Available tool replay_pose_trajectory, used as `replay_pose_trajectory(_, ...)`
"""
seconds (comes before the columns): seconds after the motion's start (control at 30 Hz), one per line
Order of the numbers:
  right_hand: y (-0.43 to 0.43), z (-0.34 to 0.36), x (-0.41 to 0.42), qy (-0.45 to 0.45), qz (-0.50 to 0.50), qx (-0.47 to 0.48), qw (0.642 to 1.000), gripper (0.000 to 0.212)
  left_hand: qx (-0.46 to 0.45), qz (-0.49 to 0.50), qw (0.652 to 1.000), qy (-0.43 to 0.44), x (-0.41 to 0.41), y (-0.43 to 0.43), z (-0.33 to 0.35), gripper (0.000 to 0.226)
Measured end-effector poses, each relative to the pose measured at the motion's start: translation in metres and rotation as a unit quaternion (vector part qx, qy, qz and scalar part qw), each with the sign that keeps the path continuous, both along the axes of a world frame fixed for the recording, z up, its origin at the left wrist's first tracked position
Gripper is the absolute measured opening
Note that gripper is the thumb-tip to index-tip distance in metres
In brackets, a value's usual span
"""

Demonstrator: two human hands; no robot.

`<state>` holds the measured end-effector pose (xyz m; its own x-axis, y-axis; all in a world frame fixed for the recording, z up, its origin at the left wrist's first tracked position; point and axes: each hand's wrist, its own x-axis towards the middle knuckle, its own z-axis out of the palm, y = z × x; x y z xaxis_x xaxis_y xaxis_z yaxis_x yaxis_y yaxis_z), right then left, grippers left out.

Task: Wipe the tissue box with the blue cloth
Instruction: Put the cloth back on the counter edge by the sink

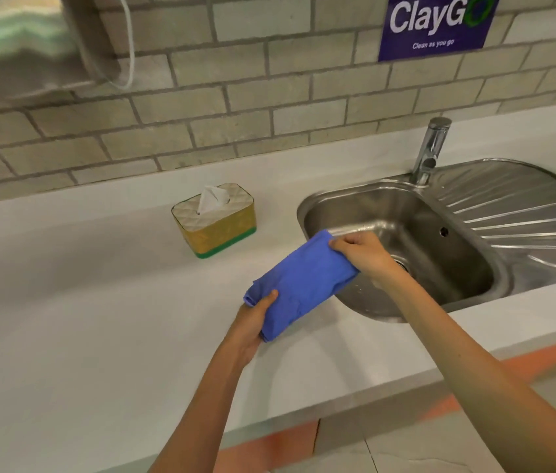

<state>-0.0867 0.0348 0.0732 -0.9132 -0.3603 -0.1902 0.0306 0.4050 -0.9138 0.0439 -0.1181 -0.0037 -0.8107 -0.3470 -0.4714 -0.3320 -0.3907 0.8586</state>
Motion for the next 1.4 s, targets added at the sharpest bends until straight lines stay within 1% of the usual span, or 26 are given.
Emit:
replay_pose_trajectory(0.03, 0.011, -0.005, 0.001, -0.013, -0.020, -0.005, 1.000, 0.040, -0.028, 0.011, 0.999, -0.012, -0.002, 0.007, 0.001, 0.043)
replay_pose_trajectory(0.13, 0.044, -0.019, 0.006, -0.060, -0.074, -0.053, 0.994, 0.029, -0.092, 0.039, 0.995, -0.028, -0.008, 0.028, 0.005, 0.046)
replay_pose_trajectory(0.2, 0.067, -0.028, 0.009, -0.101, -0.072, -0.073, 0.990, 0.016, -0.141, 0.048, 0.988, -0.044, -0.011, 0.044, 0.007, 0.048)
replay_pose_trajectory(0.27, 0.088, -0.035, 0.013, -0.126, -0.052, -0.072, 0.988, 0.003, -0.164, 0.049, 0.984, -0.048, -0.012, 0.057, 0.004, 0.041)
replay_pose_trajectory(0.3, 0.097, -0.039, 0.014, -0.134, -0.053, -0.067, 0.987, 0.010, -0.168, 0.050, 0.983, -0.046, -0.012, 0.064, 0.002, 0.035)
replay_pose_trajectory(0.37, 0.113, -0.050, 0.016, -0.141, -0.072, -0.057, 0.986, 0.037, -0.195, 0.056, 0.978, -0.048, -0.012, 0.078, -0.003, 0.032)
replay_pose_trajectory(0.43, 0.127, -0.059, 0.019, -0.126, -0.100, -0.042, 0.986, 0.048, -0.248, 0.063, 0.966, -0.048, -0.012, 0.094, -0.009, 0.039)
replay_pose_trajectory(0.5, 0.139, -0.068, 0.023, -0.103, -0.128, -0.025, 0.986, 0.049, -0.307, 0.061, 0.949, -0.045, -0.012, 0.109, -0.014, 0.041)
replay_pose_trajectory(0.6, 0.156, -0.077, 0.029, -0.053, -0.162, 0.013, 0.985, 0.045, -0.375, 0.036, 0.923, -0.078, -0.013, 0.128, -0.022, 0.048)
replay_pose_trajectory(0.73, 0.169, -0.085, 0.030, -0.007, -0.192, 0.028, 0.981, 0.032, -0.413, 0.013, 0.905, -0.101, -0.020, 0.142, -0.029, 0.055)
replay_pose_trajectory(0.87, 0.173, -0.093, 0.026, 0.028, -0.178, 0.061, 0.982, 0.023, -0.441, 0.001, 0.891, -0.106, -0.023, 0.148, -0.032, 0.053)
replay_pose_trajectory(1.0, 0.176, -0.102, 0.026, 0.060, -0.149, 0.104, 0.981, 0.022, -0.471, -0.015, 0.876, -0.103, -0.020, 0.148, -0.037, 0.049)
replay_pose_trajectory(1.07, 0.175, -0.106, 0.027, 0.083, -0.134, 0.139, 0.978, 0.023, -0.506, -0.026, 0.855, -0.110, -0.016, 0.147, -0.039, 0.047)
replay_pose_trajectory(1.13, 0.175, -0.109, 0.028, 0.114, -0.118, 0.197, 0.967, 0.023, -0.548, -0.032, 0.827, -0.121, -0.013, 0.146, -0.040, 0.048)
replay_pose_trajectory(1.17, 0.176, -0.109, 0.029, 0.125, -0.108, 0.224, 0.961, 0.023, -0.560, -0.028, 0.819, -0.122, -0.012, 0.145, -0.041, 0.048)
replay_pose_trajectory(1.27, 0.178, -0.108, 0.029, 0.126, -0.090, 0.257, 0.954, 0.025, -0.573, -0.014, 0.811, -0.117, -0.010, 0.145, -0.040, 0.050)
replay_pose_trajectory(1.4, 0.175, -0.102, 0.029, 0.131, -0.091, 0.230, 0.960, 0.032, -0.555, 0.014, 0.827, -0.089, -0.011, 0.145, -0.033, 0.046)
